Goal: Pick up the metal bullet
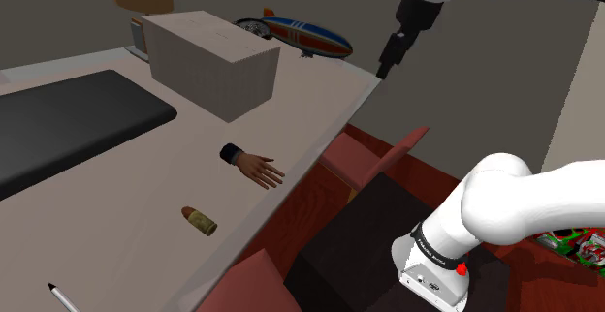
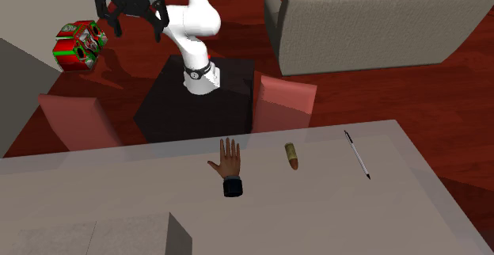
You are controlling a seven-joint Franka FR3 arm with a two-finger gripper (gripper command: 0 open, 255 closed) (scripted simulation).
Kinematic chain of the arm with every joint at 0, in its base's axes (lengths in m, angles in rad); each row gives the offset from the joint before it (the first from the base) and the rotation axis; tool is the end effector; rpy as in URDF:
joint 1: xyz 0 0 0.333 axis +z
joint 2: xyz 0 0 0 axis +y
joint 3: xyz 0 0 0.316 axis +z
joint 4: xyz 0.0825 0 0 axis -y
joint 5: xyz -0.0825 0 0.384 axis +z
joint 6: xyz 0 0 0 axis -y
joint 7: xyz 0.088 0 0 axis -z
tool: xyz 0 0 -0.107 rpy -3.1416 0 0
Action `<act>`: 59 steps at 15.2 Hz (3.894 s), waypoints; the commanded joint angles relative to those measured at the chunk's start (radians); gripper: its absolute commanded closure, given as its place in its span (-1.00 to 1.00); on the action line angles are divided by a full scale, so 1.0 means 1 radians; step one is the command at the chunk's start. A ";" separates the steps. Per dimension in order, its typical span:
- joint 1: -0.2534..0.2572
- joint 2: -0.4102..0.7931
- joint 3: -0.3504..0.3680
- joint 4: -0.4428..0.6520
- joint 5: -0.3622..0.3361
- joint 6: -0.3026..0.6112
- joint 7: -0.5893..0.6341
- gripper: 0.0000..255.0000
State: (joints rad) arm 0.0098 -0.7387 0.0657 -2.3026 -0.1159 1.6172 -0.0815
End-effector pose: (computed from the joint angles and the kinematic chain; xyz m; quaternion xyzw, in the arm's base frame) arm 0.3249 0.0192 0.6058 0.9939 0.0714 0.0251 0.0803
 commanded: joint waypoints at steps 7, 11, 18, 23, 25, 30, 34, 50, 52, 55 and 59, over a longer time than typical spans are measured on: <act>0.040 0.077 0.093 -0.053 0.064 0.106 0.109 -1.00; 0.064 0.151 0.156 -0.066 0.099 0.180 0.181 -1.00; 0.097 0.320 0.268 -0.047 0.133 0.311 0.308 -1.00; 0.113 0.469 0.346 0.001 0.125 0.396 0.407 -1.00; 0.120 0.534 0.376 0.028 0.111 0.427 0.450 -1.00; 0.142 0.712 0.437 0.115 0.049 0.490 0.566 -1.00; 0.178 0.864 0.464 0.207 -0.024 0.522 0.663 -1.00; 0.321 1.226 0.430 0.422 -0.202 0.608 0.842 -1.00; 0.320 1.224 0.431 0.417 -0.201 0.611 0.841 1.00; 0.320 1.224 0.431 0.417 -0.201 0.612 0.842 1.00; 0.319 1.224 0.430 0.417 -0.201 0.611 0.840 1.00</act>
State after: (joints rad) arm 0.3297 0.4835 0.4978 -1.8836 -0.3165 2.2287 0.7582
